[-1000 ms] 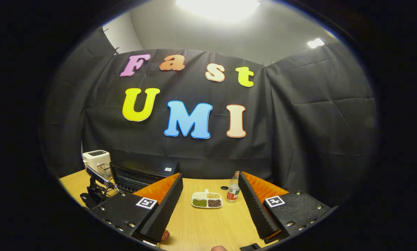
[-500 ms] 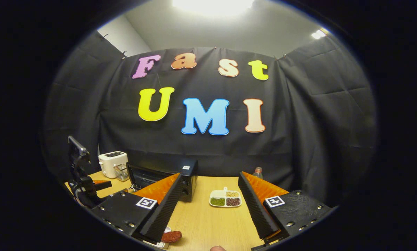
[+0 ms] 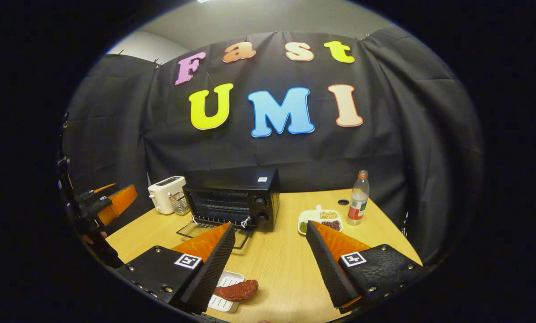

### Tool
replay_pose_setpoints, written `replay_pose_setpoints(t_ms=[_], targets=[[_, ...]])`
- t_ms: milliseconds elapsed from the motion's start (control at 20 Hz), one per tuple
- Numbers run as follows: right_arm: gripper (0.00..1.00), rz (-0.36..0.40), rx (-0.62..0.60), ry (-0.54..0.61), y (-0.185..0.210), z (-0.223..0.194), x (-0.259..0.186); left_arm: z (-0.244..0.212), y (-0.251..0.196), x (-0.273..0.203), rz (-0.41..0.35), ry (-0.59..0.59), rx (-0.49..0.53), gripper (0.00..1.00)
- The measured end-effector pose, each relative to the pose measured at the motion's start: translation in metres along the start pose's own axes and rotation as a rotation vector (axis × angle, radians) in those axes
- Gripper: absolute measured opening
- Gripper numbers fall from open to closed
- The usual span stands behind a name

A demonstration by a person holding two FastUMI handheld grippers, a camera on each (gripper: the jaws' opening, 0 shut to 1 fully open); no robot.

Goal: Open the electric oven with the left hand, put the food in, and close the electric oven.

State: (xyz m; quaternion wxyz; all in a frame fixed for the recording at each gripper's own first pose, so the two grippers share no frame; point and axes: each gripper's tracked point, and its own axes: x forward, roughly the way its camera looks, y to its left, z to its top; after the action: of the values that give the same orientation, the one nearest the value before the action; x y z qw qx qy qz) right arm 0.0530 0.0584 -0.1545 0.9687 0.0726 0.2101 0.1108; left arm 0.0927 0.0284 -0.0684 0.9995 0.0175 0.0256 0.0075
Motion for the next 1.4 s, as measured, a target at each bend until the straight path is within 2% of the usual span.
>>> replay_pose_setpoints(t_ms=[50, 250, 300, 400, 450, 500, 550, 600, 750, 800, 950, 1000, 1100, 1250, 1300, 1350, 1400], targets=[[0.97, 0.022, 0.026, 0.028, 0.004, -0.010, 0.001, 0.006, 0.004, -0.005, 0.008, -0.009, -0.004, 0.96], [0.98, 0.097, 0.133, 0.166, 0.017, -0.053, 0.007, 0.023, 0.017, -0.023, 0.045, -0.038, -0.008, 0.96], [0.99, 0.107, 0.157, 0.194, 0.018, -0.061, 0.008, 0.029, 0.018, -0.027, 0.050, -0.049, -0.006, 1.00], [0.98, 0.118, 0.209, 0.244, 0.019, -0.078, 0.010, 0.036, 0.023, -0.034, 0.063, -0.065, 0.000, 1.00], [0.98, 0.127, 0.236, 0.268, 0.020, -0.086, 0.012, 0.037, 0.025, -0.036, 0.069, -0.066, -0.001, 0.96], [0.98, 0.128, 0.260, 0.291, 0.020, -0.095, 0.013, 0.037, 0.025, -0.037, 0.070, -0.064, -0.005, 1.00], [0.98, 0.135, 0.285, 0.314, 0.020, -0.104, 0.013, 0.038, 0.026, -0.041, 0.076, -0.062, -0.005, 0.97], [0.97, 0.134, 0.312, 0.331, 0.020, -0.111, 0.014, 0.038, 0.029, -0.043, 0.080, -0.064, -0.002, 1.00], [0.96, 0.139, 0.391, 0.406, 0.020, -0.133, 0.016, 0.039, 0.034, -0.049, 0.093, -0.065, 0.009, 1.00], [0.96, 0.140, 0.432, 0.437, 0.020, -0.141, 0.016, 0.037, 0.036, -0.050, 0.098, -0.062, 0.010, 0.96], [0.95, 0.149, 0.609, 0.517, 0.026, -0.158, 0.021, 0.034, 0.041, -0.053, 0.113, -0.053, 0.007, 1.00], [0.84, 0.155, 0.668, 0.535, 0.026, -0.158, 0.021, 0.032, 0.041, -0.052, 0.116, -0.048, 0.007, 1.00], [0.83, 0.180, 0.758, 0.564, 0.032, -0.158, 0.020, 0.030, 0.041, -0.052, 0.121, -0.044, 0.009, 1.00], [0.82, 0.200, 0.786, 0.590, 0.039, -0.166, 0.016, 0.027, 0.044, -0.052, 0.128, -0.037, 0.007, 1.00], [0.61, 0.154, 0.783, 0.596, 0.031, -0.172, 0.021, 0.026, 0.044, -0.051, 0.128, -0.034, 0.005, 1.00], [0.39, 0.176, 0.810, 0.606, 0.034, -0.172, 0.022, 0.026, 0.043, -0.051, 0.128, -0.033, 0.005, 1.00], [0.40, 0.201, 0.847, 0.618, 0.039, -0.171, 0.022, 0.024, 0.042, -0.050, 0.125, -0.031, 0.005, 1.00]])
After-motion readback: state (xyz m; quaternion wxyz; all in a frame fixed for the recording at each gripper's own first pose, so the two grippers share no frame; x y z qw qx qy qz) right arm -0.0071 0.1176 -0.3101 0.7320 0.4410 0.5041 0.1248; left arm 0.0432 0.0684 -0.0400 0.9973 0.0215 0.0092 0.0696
